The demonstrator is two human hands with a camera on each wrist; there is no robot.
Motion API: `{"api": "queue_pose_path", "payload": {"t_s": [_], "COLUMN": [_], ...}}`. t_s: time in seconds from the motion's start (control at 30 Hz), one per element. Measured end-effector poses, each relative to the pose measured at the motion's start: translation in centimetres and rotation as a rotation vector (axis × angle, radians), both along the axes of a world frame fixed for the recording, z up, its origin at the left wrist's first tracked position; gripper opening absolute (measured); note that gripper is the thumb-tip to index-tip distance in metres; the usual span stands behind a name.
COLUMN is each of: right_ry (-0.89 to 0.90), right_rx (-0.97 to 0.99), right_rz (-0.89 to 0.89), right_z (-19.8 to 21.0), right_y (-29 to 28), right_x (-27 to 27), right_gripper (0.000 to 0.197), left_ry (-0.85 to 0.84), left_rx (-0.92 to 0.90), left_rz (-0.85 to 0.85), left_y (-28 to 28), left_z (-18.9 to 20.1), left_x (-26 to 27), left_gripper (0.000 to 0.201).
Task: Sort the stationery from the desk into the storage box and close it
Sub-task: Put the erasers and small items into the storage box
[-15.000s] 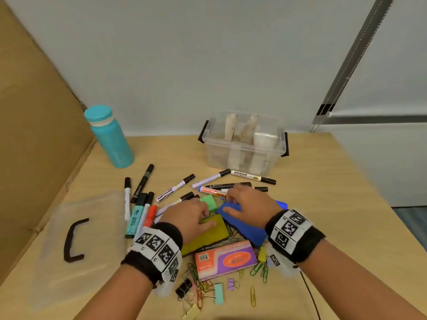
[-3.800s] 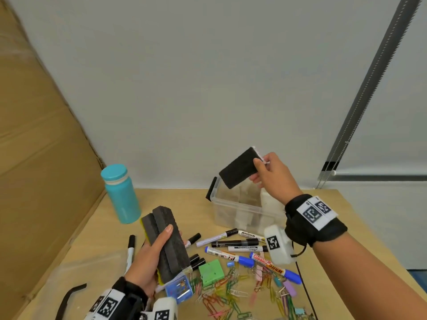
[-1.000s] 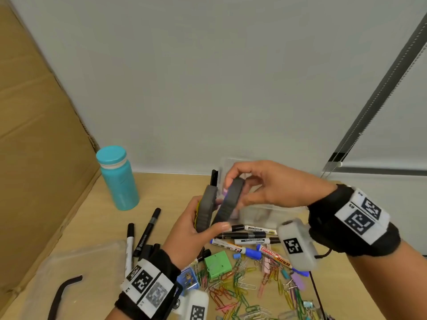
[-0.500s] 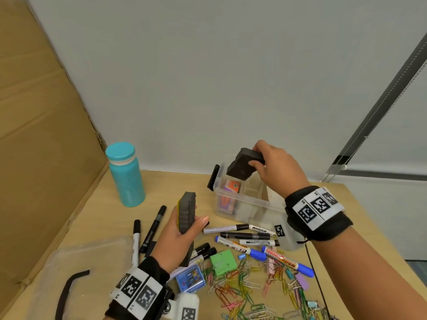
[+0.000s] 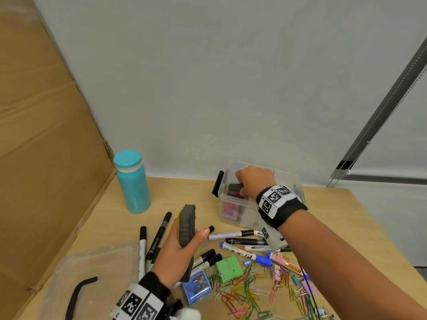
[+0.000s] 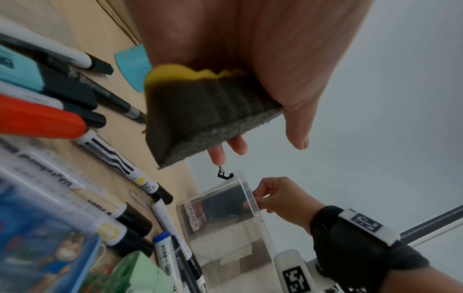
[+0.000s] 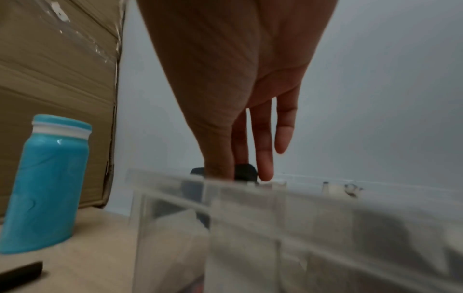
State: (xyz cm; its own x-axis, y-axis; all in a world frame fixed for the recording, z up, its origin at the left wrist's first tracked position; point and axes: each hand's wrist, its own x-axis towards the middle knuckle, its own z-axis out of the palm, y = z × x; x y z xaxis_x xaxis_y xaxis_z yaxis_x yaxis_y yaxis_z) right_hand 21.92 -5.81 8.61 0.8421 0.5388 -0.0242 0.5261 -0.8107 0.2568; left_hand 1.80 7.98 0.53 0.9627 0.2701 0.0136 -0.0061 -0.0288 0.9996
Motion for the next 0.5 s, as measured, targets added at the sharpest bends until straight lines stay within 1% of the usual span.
{"api": "queue_pose_path", "payload": {"t_s": [0.03, 0.1, 0.13, 0.17, 0.23, 0.3, 0.33, 0.4, 0.43, 0.47, 0.5], "right_ry": [0.009, 0.011, 0.016, 0.030, 0.098, 0.165, 0.178, 0.232, 0.322, 0.464, 0.645], "right_rx": [-0.030, -0.053, -0.052, -0.040, -0.021, 0.061, 0.151, 0.449, 0.633, 0.790, 0.907], "right_rz": [0.010, 0.049, 0.057, 0.064, 0.042, 0.038, 0.035, 0.061, 0.079, 0.085, 0.081], "right_z": [-0.5, -1.4, -1.8, -2.2, -2.6, -2.9, -2.9, -2.3, -1.7, -1.0, -0.2], "right_y": [0.0, -0.1, -0.1, -0.1, -0.3, -0.6, -0.7, -1.1, -1.3, -1.4, -1.6], "right_x": [0.2, 0.6, 0.7, 0.9, 1.1, 1.2, 0.9, -0.1, -1.1, -2.1, -3.2], "right_gripper": [0.012, 0.005, 0.007, 0.013, 0.023, 0.024, 0.024, 0.024, 0.026, 0.032, 0.042], "left_ry": [0.010, 0.048, 0.069, 0.091, 0.120, 0.116, 0.109, 0.090, 0.078, 0.064, 0.043], "left_rx": [0.002, 0.017, 0.024, 0.027, 0.031, 0.071, 0.101, 0.198, 0.271, 0.352, 0.422], "left_rz": [0.004, 0.023, 0.033, 0.039, 0.039, 0.021, 0.018, 0.023, 0.026, 0.033, 0.036], "left_y": [0.1, 0.2, 0.2, 0.1, -0.1, -0.3, -0.2, -0.1, -0.3, -0.6, -1.1], "left_z": [-0.2, -0.9, -1.1, -1.0, -0.9, -0.4, -0.3, -0.1, 0.2, 0.6, 1.1], "left_x": [-0.3, -0.7, -0.9, -1.1, -0.9, -0.4, 0.1, 1.4, 2.2, 3.0, 4.0], "left_gripper": [0.037, 0.039, 0.038, 0.037, 0.038, 0.053, 0.062, 0.077, 0.082, 0.086, 0.087]}}
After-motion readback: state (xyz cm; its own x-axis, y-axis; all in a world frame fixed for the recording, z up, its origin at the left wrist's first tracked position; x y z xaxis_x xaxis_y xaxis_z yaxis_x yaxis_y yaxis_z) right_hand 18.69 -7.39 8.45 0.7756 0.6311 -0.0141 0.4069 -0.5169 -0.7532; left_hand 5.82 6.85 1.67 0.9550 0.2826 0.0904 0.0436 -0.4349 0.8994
